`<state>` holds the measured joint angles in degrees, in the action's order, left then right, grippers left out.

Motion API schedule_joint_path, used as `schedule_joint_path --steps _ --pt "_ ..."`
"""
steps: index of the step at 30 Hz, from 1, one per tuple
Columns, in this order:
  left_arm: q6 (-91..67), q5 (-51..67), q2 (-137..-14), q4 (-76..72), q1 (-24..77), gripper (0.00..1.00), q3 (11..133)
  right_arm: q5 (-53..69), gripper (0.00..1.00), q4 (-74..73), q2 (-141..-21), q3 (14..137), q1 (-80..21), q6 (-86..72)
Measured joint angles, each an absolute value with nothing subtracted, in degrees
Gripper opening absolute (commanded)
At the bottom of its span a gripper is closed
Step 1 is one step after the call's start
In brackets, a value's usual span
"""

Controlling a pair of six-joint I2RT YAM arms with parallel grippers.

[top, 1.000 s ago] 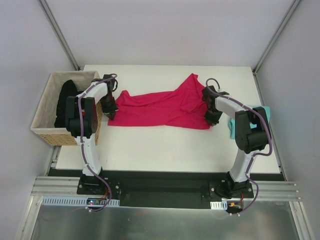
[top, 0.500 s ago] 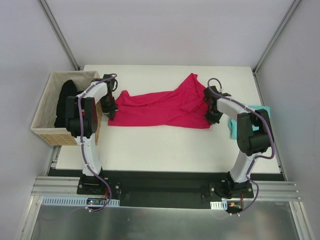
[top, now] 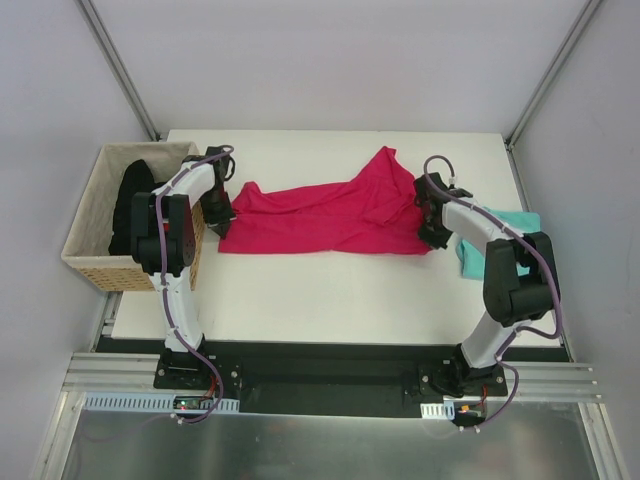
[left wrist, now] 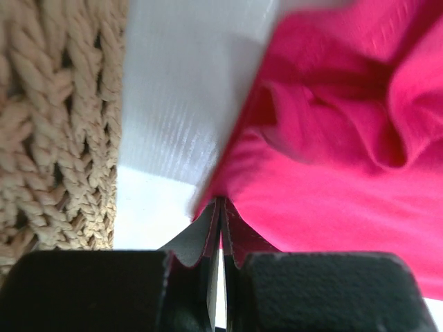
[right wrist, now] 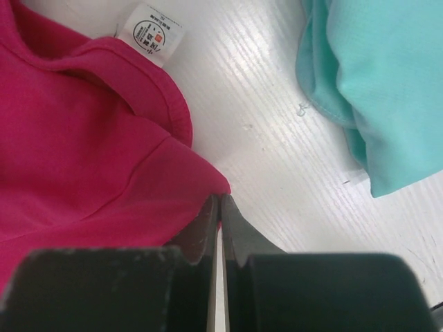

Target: Fold and stack the t-shirts

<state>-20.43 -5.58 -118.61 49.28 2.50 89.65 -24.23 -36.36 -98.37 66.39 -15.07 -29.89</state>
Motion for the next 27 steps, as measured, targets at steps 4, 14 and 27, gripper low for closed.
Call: schedule_joint_path --steps 4,14,27 --pt "-20.43 -6.46 -118.61 49.30 2.50 0.00 89.89 -24.84 0.01 -36.86 -97.43 65.82 -14.06 -29.76" --pt "-20.43 -6.52 -118.61 49.36 2.50 0.00 89.97 -24.75 0.18 -37.63 -97.38 65.87 -12.49 -28.16" --pt "-20.43 -6.46 -116.99 49.34 2.50 0.05 88.14 -24.99 0.39 -39.99 -100.07 69.30 -13.61 -25.41"
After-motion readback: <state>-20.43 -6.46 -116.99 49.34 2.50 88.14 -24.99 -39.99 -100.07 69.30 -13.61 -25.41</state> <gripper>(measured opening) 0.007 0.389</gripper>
